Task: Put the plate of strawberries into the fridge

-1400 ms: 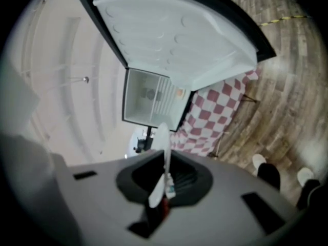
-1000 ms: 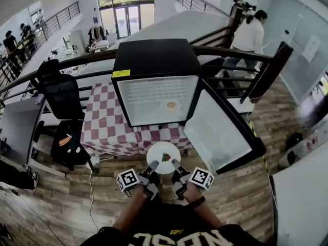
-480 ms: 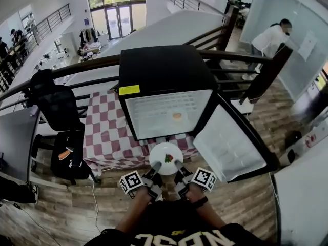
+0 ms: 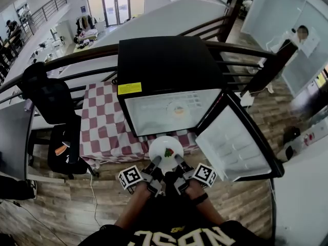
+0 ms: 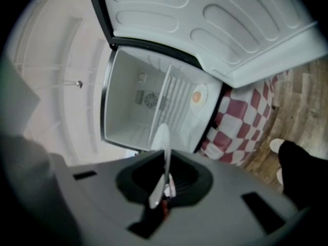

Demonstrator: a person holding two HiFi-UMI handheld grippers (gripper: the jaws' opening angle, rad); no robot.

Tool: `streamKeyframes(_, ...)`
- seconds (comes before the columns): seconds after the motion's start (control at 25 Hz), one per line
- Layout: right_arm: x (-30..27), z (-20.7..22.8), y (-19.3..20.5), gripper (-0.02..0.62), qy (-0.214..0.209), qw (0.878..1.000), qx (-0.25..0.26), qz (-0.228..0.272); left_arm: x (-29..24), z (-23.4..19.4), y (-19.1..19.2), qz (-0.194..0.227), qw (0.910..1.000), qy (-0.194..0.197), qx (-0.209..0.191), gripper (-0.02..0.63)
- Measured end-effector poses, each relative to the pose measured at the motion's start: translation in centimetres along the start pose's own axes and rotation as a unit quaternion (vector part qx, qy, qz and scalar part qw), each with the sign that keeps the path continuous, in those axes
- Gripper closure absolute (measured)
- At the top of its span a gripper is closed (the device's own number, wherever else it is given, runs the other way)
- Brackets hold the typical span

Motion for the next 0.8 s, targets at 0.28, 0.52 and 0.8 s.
streamKeyframes(0.28,-4.2,-1.2,-4.1,0.558,-0.040,0.999,0.006,-0.003,-3.7,2.1,-3.4,0.012,0.9999,0.002,-0.004,0.572)
streamKeyframes(0.52,-7.2,-1.5,-7.4,0.558,-0.046,0.999,0.004,-0.009,-7.0,3.9,-5.5,0.026,0.9995,0.016,0.009,0.572)
streamKeyframes(0.8,-10.0,-1.8,-9.8,0.558,-0.063,0.998,-0.005,-0.018,-9.1,4.6,-7.5,0.048,0.9982,0.025,0.024,0.572)
Point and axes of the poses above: the fingertips, and each gripper's own axes: x backward along the fingers, z to its right, y out of its underside, the point moved 4 cm from there along x, backward along the fingers, and after that the axes turned 12 degrees about x, right-handed, at the moved point
